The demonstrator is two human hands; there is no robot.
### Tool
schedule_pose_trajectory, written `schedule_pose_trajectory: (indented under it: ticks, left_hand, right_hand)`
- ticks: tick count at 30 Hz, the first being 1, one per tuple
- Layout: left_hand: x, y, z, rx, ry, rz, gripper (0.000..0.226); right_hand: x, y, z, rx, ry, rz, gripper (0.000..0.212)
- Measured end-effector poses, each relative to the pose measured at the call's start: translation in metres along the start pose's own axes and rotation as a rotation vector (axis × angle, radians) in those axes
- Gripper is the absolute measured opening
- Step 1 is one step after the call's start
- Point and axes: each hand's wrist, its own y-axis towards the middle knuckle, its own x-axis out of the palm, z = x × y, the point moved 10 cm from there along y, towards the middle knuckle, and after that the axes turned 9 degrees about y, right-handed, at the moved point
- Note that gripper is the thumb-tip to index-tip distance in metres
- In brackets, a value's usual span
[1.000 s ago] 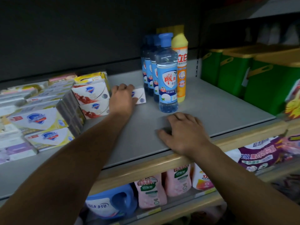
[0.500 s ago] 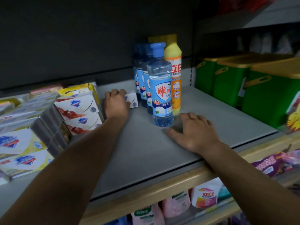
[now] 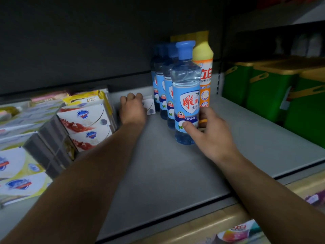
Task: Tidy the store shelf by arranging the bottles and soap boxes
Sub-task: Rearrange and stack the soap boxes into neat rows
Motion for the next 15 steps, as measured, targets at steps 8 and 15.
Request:
schedule_pose_trajectory:
  ticks: [8, 15]
  left_hand:
    - [0.011, 0.014, 0.001, -0.022, 0.021, 0.003, 0.040]
    - [0.011, 0.016, 0.001, -0.027, 0.034, 0.019, 0.041]
  right_hand:
    - [0.000, 0.001, 0.004, 0.000, 0.025, 0.000, 0.036]
    - [0.001, 0.002, 0.005, 0.004, 0.046, 0.001, 0.035]
